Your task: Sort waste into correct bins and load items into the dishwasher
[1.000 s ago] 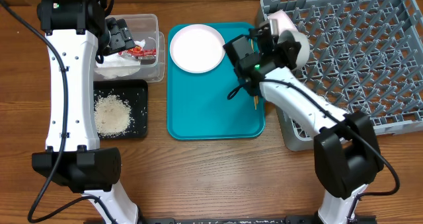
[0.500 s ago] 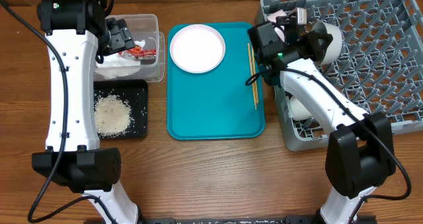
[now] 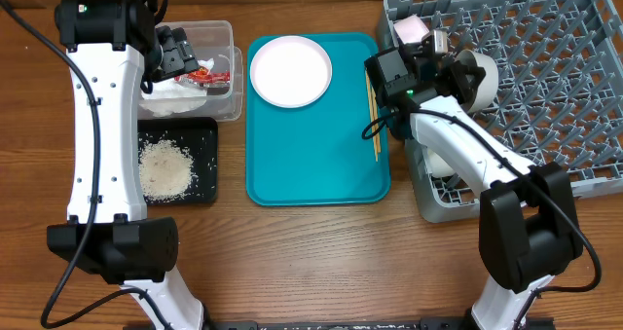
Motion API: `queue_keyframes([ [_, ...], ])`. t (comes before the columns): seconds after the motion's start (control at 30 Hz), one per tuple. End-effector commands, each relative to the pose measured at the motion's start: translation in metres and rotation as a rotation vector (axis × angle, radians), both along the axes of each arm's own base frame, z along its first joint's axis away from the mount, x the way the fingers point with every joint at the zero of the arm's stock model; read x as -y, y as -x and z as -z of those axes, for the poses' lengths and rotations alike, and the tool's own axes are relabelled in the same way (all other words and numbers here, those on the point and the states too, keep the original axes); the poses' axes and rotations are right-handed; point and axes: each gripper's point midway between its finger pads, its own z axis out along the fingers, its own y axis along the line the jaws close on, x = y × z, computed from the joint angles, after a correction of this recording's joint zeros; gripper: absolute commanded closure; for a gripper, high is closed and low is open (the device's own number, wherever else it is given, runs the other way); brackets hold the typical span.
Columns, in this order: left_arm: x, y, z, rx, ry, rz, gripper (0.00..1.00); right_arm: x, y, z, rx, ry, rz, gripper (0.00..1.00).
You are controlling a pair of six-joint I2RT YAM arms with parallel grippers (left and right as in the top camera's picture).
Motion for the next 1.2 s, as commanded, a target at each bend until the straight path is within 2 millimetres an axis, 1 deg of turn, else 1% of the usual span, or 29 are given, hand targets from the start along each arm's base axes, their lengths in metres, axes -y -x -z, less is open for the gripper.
queue_keyframes([
  [0.0, -0.001, -0.002, 0.001, 0.001, 0.003, -0.009, 0.00, -0.009, 0.001, -0.004, 0.034, -0.048, -0.028, 0.96],
  [0.1, -0.001, -0.002, 0.001, 0.001, 0.003, -0.009, 0.00, -0.018, -0.001, 0.003, 0.018, -0.090, -0.061, 0.96],
  [0.27, -0.001, -0.002, 0.001, 0.001, 0.003, -0.009, 0.00, -0.026, -0.001, 0.005, 0.011, -0.102, -0.083, 0.96],
  [0.33, -0.001, -0.002, 0.001, 0.001, 0.003, -0.009, 0.00, -0.033, -0.001, 0.008, 0.003, -0.116, -0.102, 0.96],
  [0.53, -0.001, -0.002, 0.001, 0.001, 0.003, -0.009, 0.00, -0.051, -0.002, 0.023, -0.048, -0.191, -0.162, 0.96],
  [0.63, -0.001, -0.002, 0.001, 0.001, 0.003, -0.009, 0.00, -0.057, -0.001, 0.024, -0.053, -0.194, -0.178, 0.96],
  [0.73, -0.001, -0.002, 0.001, 0.001, 0.003, -0.009, 0.00, -0.064, -0.001, 0.024, -0.052, -0.197, -0.194, 0.93],
  [0.93, -0.001, -0.002, 0.001, 0.001, 0.003, -0.009, 0.00, -0.085, -0.001, 0.037, -0.086, -0.281, -0.257, 0.77],
  [1.0, -0.001, -0.002, 0.001, 0.001, 0.003, -0.009, 0.00, -0.092, -0.004, 0.040, -0.083, -0.315, -0.276, 0.70],
  [1.03, -0.001, -0.002, 0.001, 0.001, 0.003, -0.009, 0.00, -0.095, -0.006, 0.040, -0.071, -0.338, -0.284, 0.63],
  [1.1, -0.001, -0.002, 0.001, 0.001, 0.003, -0.009, 0.00, -0.100, -0.013, 0.036, 0.001, -0.392, -0.286, 0.52],
  [1.17, -0.001, -0.002, 0.001, 0.001, 0.003, -0.009, 0.00, -0.107, -0.022, 0.030, 0.040, -0.451, -0.306, 0.47],
])
